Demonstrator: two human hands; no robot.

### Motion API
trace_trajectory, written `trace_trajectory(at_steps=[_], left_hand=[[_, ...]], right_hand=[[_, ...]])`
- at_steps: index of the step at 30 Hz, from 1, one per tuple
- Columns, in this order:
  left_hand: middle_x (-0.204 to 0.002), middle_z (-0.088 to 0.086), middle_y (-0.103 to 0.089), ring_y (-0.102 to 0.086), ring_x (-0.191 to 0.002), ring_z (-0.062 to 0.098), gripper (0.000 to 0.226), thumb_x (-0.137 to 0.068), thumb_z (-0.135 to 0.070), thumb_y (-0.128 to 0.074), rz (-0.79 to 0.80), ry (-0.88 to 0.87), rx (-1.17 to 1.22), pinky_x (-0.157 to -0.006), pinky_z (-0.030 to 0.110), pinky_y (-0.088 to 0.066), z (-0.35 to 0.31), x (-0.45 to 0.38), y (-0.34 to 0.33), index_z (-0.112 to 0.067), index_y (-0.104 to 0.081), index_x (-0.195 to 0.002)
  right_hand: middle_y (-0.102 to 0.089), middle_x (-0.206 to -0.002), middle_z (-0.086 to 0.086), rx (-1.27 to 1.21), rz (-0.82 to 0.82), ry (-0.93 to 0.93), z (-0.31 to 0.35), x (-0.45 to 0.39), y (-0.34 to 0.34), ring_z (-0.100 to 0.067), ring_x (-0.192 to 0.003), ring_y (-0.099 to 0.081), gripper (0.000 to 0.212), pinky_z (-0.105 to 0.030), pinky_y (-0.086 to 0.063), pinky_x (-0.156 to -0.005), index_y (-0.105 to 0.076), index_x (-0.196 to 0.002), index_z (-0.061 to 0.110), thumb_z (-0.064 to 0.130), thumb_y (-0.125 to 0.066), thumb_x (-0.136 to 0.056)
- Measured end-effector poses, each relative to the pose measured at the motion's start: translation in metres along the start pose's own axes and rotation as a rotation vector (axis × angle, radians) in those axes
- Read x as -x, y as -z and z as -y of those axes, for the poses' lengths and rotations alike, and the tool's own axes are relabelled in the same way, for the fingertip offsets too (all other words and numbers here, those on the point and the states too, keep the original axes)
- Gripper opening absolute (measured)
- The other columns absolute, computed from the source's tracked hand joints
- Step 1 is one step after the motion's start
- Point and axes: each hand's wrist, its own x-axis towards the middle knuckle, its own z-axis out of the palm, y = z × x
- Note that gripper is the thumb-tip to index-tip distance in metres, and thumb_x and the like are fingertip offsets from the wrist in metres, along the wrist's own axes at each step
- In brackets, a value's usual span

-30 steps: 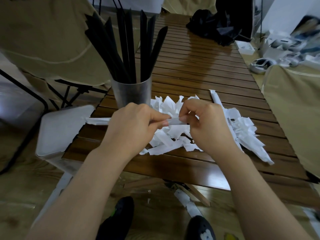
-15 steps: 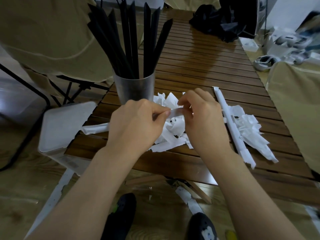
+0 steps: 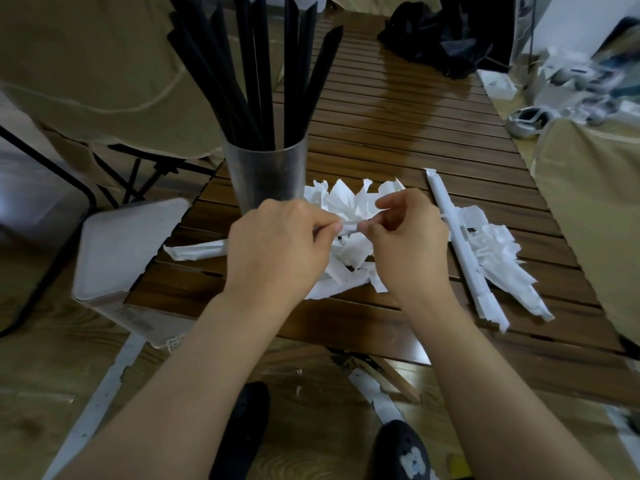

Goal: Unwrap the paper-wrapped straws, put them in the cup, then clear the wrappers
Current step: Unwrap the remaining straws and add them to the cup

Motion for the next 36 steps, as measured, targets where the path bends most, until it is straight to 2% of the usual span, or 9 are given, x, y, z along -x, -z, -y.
trace_trajectory(at_steps=[4, 7, 9, 13, 16, 21, 24, 31, 36], left_hand=[[-0.088, -0.01, -0.072, -0.062, -0.073, 0.009, 0.025, -0.095, -0.043, -0.052, -0.002, 0.035, 0.021, -0.051, 0.013, -0.034, 0.001, 0.0, 0.0, -0.037, -0.069, -0.112], [-0.087, -0.01, -0.072, -0.061, -0.074, 0.008, 0.022, -0.093, -0.043, -0.054, -0.009, 0.077, 0.021, -0.05, 0.015, -0.034, 0.004, -0.001, 0.001, -0.038, -0.071, -0.108], [-0.084, -0.011, -0.072, -0.062, -0.075, 0.009, 0.022, -0.092, -0.045, -0.055, -0.003, 0.116, 0.023, -0.051, 0.018, -0.037, 0.008, -0.003, 0.002, -0.037, -0.072, -0.104], [-0.083, -0.014, -0.072, -0.062, -0.074, 0.009, 0.021, -0.092, -0.046, -0.055, 0.068, 0.167, 0.073, -0.053, 0.022, -0.041, 0.015, -0.007, 0.003, -0.037, -0.072, -0.102], [-0.082, -0.016, -0.071, -0.06, -0.069, 0.008, 0.022, -0.092, -0.046, -0.055, 0.111, 0.161, 0.104, -0.053, 0.022, -0.039, 0.019, -0.01, 0.004, -0.037, -0.072, -0.101], [-0.085, -0.014, -0.071, -0.062, -0.075, 0.008, 0.028, -0.088, -0.055, -0.054, 0.106, 0.114, 0.067, -0.061, 0.023, -0.049, 0.021, -0.01, 0.002, -0.038, -0.072, -0.103], [-0.083, -0.013, -0.071, -0.063, -0.075, 0.009, 0.034, -0.085, -0.062, -0.053, 0.091, 0.111, 0.059, -0.061, 0.025, -0.051, 0.02, -0.01, 0.004, -0.039, -0.071, -0.104], [-0.046, -0.017, -0.053, -0.052, -0.048, 0.005, 0.031, -0.088, -0.056, -0.055, 0.061, 0.199, 0.115, -0.05, 0.019, -0.032, 0.015, -0.011, 0.009, -0.033, -0.075, -0.08], [-0.059, -0.018, -0.066, -0.059, -0.057, 0.001, 0.032, -0.089, -0.054, -0.054, 0.048, 0.216, 0.114, -0.055, 0.022, -0.044, 0.019, -0.014, 0.013, -0.032, -0.075, -0.078]], right_hand=[[-0.058, -0.074, 0.007, -0.011, 0.025, 0.067, 0.001, 0.003, -0.003, 0.002, -0.063, -0.055, 0.027, -0.003, -0.04, -0.056, -0.045, -0.106, 0.018, 0.002, -0.06, -0.089], [-0.057, -0.074, 0.007, 0.003, 0.082, 0.146, 0.001, 0.003, -0.004, 0.008, -0.068, -0.053, 0.032, -0.005, -0.041, -0.059, -0.041, -0.105, 0.02, 0.0, -0.06, -0.088], [-0.058, -0.077, 0.005, 0.002, 0.138, 0.19, 0.001, 0.001, -0.003, 0.002, -0.069, -0.054, 0.035, -0.006, -0.042, -0.06, -0.039, -0.104, 0.021, -0.001, -0.061, -0.087], [-0.057, -0.084, 0.0, 0.054, 0.292, 0.289, -0.001, -0.004, 0.003, -0.003, -0.071, -0.053, 0.04, -0.01, -0.043, -0.064, -0.039, -0.105, 0.022, -0.008, -0.057, -0.086], [-0.056, -0.084, 0.002, 0.125, 0.338, 0.374, -0.002, -0.008, 0.009, -0.002, -0.073, -0.053, 0.034, -0.013, -0.045, -0.066, -0.046, -0.102, 0.021, -0.007, -0.057, -0.087], [-0.053, -0.088, 0.007, 0.234, 0.259, 0.463, -0.007, -0.01, 0.0, 0.003, -0.072, -0.05, 0.015, -0.005, -0.039, -0.065, -0.061, -0.082, 0.018, 0.01, -0.073, -0.081], [-0.056, -0.08, 0.004, 0.164, 0.21, 0.49, -0.008, -0.011, -0.002, 0.001, -0.067, -0.05, 0.016, -0.008, -0.04, -0.063, -0.063, -0.073, 0.012, 0.0, -0.072, -0.078], [-0.056, -0.073, 0.004, 0.1, 0.132, 0.623, -0.003, -0.01, 0.003, -0.002, -0.069, -0.047, 0.021, -0.015, -0.039, -0.059, -0.062, -0.067, 0.008, -0.011, -0.067, -0.075], [-0.058, -0.08, 0.003, 0.075, 0.171, 0.59, -0.001, -0.011, 0.011, -0.011, -0.077, -0.053, 0.015, -0.02, -0.043, -0.066, -0.069, -0.071, 0.012, -0.001, -0.071, -0.078]])
